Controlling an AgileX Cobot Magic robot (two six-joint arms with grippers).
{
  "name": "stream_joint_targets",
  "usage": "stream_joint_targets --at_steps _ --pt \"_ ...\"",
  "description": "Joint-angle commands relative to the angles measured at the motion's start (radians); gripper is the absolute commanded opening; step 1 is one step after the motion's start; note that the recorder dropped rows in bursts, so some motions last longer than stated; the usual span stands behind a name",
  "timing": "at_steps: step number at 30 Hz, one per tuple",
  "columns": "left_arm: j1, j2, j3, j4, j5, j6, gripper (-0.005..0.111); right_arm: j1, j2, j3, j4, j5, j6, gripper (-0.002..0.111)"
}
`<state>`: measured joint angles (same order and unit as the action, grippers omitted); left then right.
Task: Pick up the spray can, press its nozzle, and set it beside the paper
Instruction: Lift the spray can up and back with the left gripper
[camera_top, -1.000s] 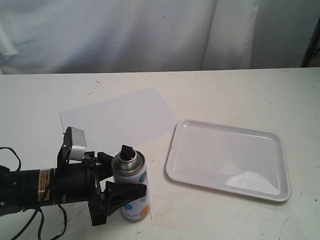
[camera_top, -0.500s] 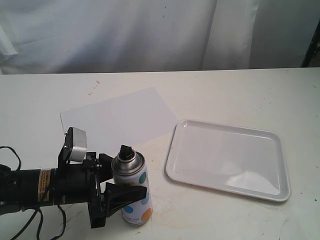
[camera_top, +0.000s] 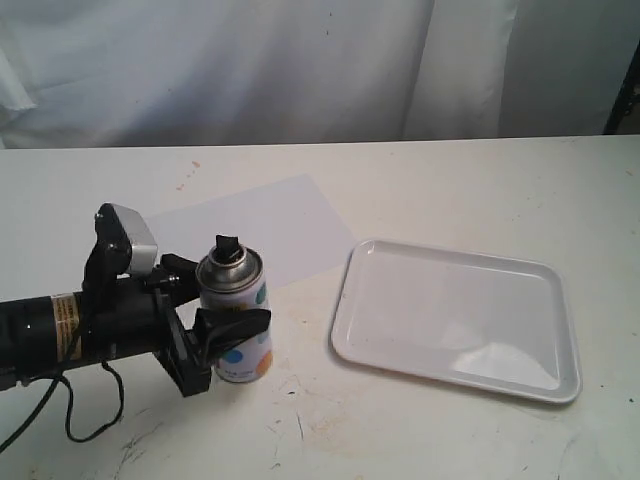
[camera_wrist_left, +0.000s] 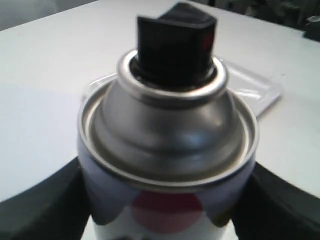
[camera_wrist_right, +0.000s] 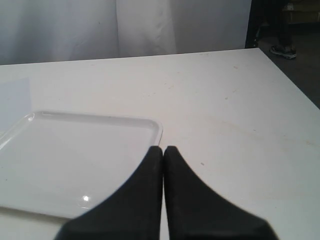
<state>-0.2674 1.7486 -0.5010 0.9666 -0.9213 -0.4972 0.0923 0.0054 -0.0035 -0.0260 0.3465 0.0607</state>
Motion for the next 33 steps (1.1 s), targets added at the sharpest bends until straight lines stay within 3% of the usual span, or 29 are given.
stream_joint_targets --at_steps 1,7,11,12,16,27,29,33 --pt "-0.004 -0.087 -0.024 -0.072 0.181 -0.026 0.000 -0.005 -0.005 0.003 0.008 -0.002 -0.001 0.000" --pt "-0.004 -0.180 -0.139 -0.020 0.507 -0.138 0.000 -0.005 -0.005 0.003 0.008 -0.002 -0.001 0.000" --pt "-0.004 -0.186 -0.234 0.189 0.633 -0.328 0.000 -0.005 -0.005 0.003 0.008 -0.002 -0.001 0.000" --pt "-0.004 -0.186 -0.270 0.317 0.654 -0.433 0.000 -0.005 -0.005 0.003 0.008 -0.002 -0.001 0.000" --pt "-0.004 -0.186 -0.342 0.469 0.726 -0.552 0.000 -0.005 -0.005 0.003 0.008 -0.002 -0.001 0.000" --pt "-0.004 -0.088 -0.468 0.515 1.076 -0.532 0.000 -0.005 -0.005 0.003 0.008 -0.002 -0.001 0.000" --pt "-0.004 -0.066 -0.483 0.517 1.152 -0.458 0.000 -0.005 -0.005 0.003 0.008 -0.002 -0.001 0.000" --pt "-0.004 -0.048 -0.485 0.517 1.162 -0.272 0.000 -0.005 -0.005 0.003 0.008 -0.002 -0.001 0.000"
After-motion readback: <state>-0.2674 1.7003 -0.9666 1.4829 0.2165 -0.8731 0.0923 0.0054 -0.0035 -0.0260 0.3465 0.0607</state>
